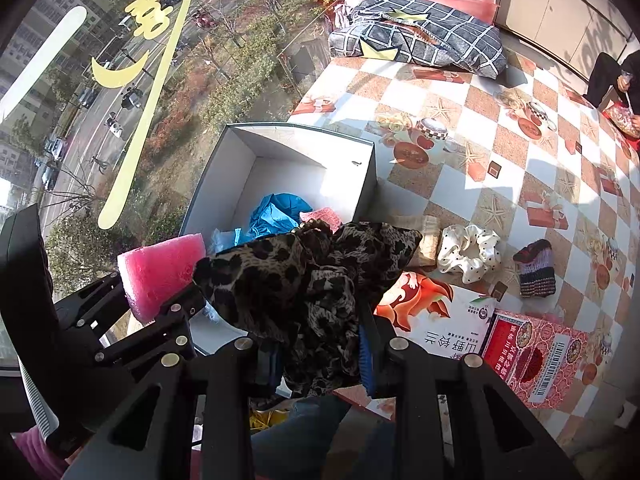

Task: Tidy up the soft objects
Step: 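Carry the pink sponge and leopard-print cloth with both tools over the white box, then open the left tool to drop the sponge while the right tool drops the leopard cloth into the box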

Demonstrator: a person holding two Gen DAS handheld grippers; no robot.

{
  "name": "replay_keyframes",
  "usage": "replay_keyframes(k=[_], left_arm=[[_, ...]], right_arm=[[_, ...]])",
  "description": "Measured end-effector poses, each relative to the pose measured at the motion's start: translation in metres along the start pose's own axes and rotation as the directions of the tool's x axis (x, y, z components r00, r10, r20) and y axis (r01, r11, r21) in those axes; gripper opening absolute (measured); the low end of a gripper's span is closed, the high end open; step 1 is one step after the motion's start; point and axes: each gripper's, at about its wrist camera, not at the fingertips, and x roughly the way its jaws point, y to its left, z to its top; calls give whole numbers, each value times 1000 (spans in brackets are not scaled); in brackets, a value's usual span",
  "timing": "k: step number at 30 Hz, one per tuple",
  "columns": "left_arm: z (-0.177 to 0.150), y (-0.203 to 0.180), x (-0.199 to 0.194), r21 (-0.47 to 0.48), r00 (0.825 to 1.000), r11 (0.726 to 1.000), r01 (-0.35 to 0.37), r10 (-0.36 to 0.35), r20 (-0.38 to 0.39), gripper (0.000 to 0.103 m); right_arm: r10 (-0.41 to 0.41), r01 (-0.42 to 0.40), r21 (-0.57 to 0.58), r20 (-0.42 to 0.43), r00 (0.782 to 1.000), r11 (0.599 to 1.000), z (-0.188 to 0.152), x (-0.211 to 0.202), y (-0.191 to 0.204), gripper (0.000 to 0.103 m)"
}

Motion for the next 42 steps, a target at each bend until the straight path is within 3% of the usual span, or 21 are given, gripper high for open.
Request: replay_keyframes(k=[17,37,39,40,41,42], left_arm=[[-1,13,14,-34,999,999,-23,21,-36,29],[8,22,25,-38,999,999,-25,24,-41,29],[7,20,21,-24,1000,1000,-17,16,-10,39],[7,18,19,-16,1000,1000,-23,23,2,58],[6,16,17,-11,999,1000,-29,29,15,80],[5,15,15,-9,999,1000,-25,25,26,85]], right_arm=[[39,-40,-34,-21,999,999,21,15,20,30],[14,-19,-85,-58,998,996,58,37,35,30],[20,-25,-86,-57,998,996,62,39,34,30],[24,-29,-88,-58,998,996,64,39,35,36],[27,-32,-88,-60,998,996,66,39,34,53],[31,-36,-84,-57,998,996,67,39,33,63]])
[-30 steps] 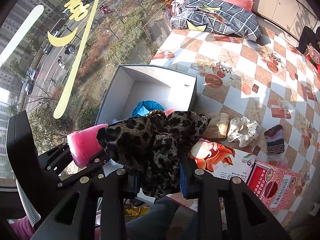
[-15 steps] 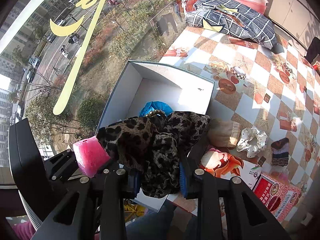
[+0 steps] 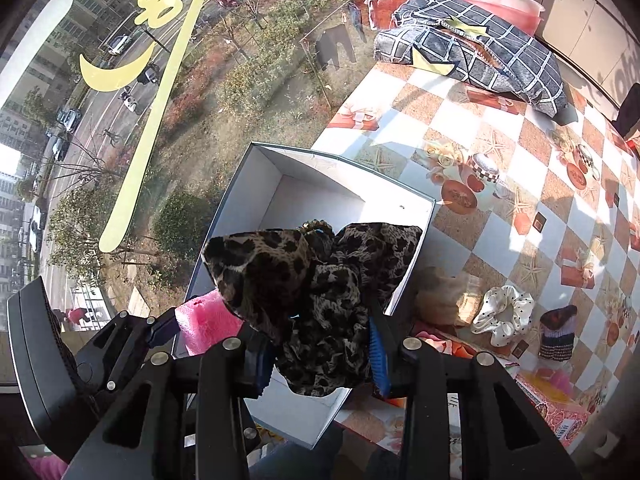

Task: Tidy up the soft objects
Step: 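Open the left tool to drop the sponge while the right tool drops the leopard cloth into the box, then withdraw both open tools from the box toward the polka-dot scrunchie and pink sponge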

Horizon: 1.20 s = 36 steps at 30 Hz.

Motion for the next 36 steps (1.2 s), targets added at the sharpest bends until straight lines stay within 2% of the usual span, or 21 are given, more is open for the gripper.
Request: replay_keyframes(k=[1,4,5,6,7,10,15,19,23,29,33,36], left_arm=[[-1,-1,-1,-1,1000,1000,14,-14,8,85],[-2,1,2,-40,998,997,64,-65,-21,87],[-3,2,3,-61,996,995,82,-84,-29,93],[-4,5,3,-81,995,992,97,-99,-22,98],[-4,5,2,-95,994,990,105,-107,-15,103],[-3,2,-1,-93,988,984,149,-151,-11,103],[10,-11,-9,-80,976,973,216,-219,-22,103],[25,-30,-19,-40,968,968,248,-249,-31,103],[40,-56,-24,17,966,967,255,-254,-47,103],[58,-106,-9,106,965,963,248,-236,-119,103],[69,-144,15,213,967,953,214,-175,-187,103],[79,-175,43,327,965,925,195,-120,-235,103]], right_arm=[[6,-6,6,9,1000,1000,1,-2,-1,75],[24,-25,23,17,1000,999,2,-7,-7,79],[33,-33,34,10,999,999,3,-7,-9,84],[38,-38,52,-2,999,998,3,-7,-13,97],[28,-27,72,-14,1000,997,3,-7,-18,103],[77,-77,147,5,997,986,-4,-15,-37,103],[105,-108,239,29,994,965,-19,-44,-68,103],[127,-142,343,66,990,929,-40,-74,-107,103],[97,-134,471,103,990,872,-68,-102,-160,103],[29,-116,652,143,989,750,-124,-130,-245,103],[4,-108,750,138,990,653,-164,-128,-295,103],[11,-109,801,127,992,589,-195,-118,-321,103]])
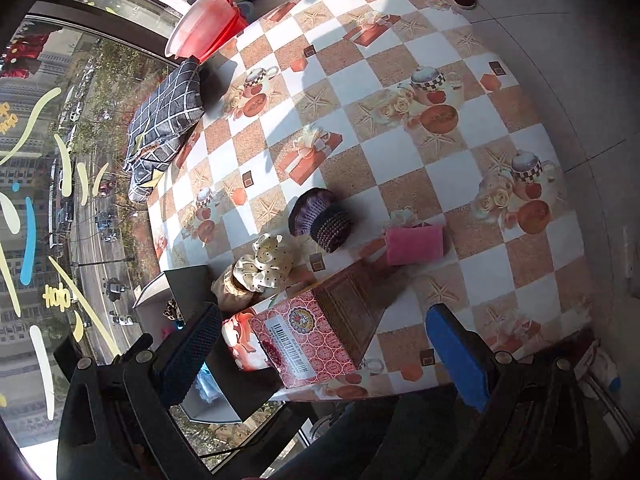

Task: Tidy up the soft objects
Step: 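Withdraw both open tools from the box toward the polka-dot scrunchie and pink sponge, then grasp the cream polka-dot scrunchie with the left tool while the right tool grasps the pink foam sponge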

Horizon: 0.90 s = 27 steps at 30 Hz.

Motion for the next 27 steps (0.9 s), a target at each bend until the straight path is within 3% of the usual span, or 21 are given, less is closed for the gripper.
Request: replay_keyframes(k=[3,7,13,21,27], left_arm=[[25,-18,31,110,998,994,-7,15,-66,103],[54,-31,73,157,987,987,30,-5,-159,103],[74,-50,122,248,960,969,-2,71,-269,103],[79,-54,170,306,917,951,-34,152,-370,103],[82,-46,186,295,914,951,-90,197,-354,103]], right_arm=[[-3,4,60,-24,1000,998,-3,9,-36,103],[4,4,124,-60,998,992,-7,24,-73,103],[2,21,182,-124,992,983,-5,55,-111,103],[3,25,153,-185,983,988,17,101,-109,103],[-91,100,35,-199,976,994,42,149,-86,103]])
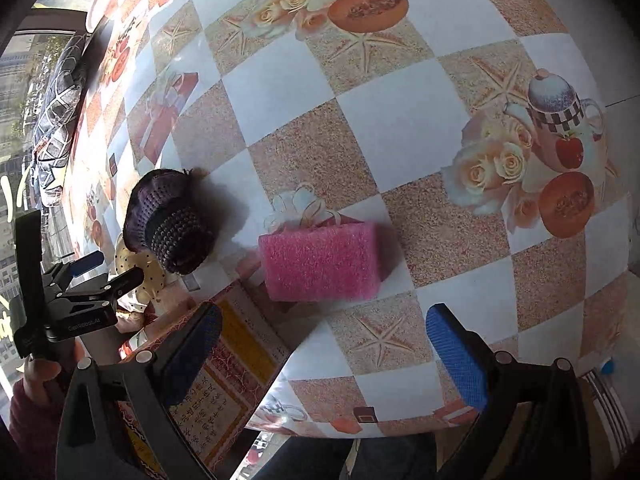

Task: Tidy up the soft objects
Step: 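Grasp the cream polka-dot scrunchie with the left tool while the right tool grasps the pink foam sponge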

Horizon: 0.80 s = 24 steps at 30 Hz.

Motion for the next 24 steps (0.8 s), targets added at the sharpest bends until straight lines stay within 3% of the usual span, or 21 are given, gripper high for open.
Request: replay_keyframes(k=[6,9,11,14,16,20,24], left_arm=[[23,6,6,-47,998,997,-55,56,25,103],[45,28,-10,-152,991,984,-92,105,81,103],[49,47,-28,-236,988,970,-60,90,122,103],[40,59,-50,-267,984,964,17,32,176,103],[30,58,-55,-258,983,965,46,2,183,103],[13,46,-45,-266,986,961,75,-33,162,103],[13,29,-24,-310,990,948,75,-34,138,103]], right_arm=[[-110,110,-26,-12,994,994,6,33,10,103],[-251,253,-39,36,967,967,10,29,-1,103],[-296,297,-13,48,954,955,17,23,-21,103],[-174,170,71,43,984,983,23,6,-56,103],[-112,108,75,47,993,991,21,-3,-65,103],[-127,125,26,72,989,992,15,-9,-60,103],[-128,125,49,77,989,991,17,0,-51,103]])
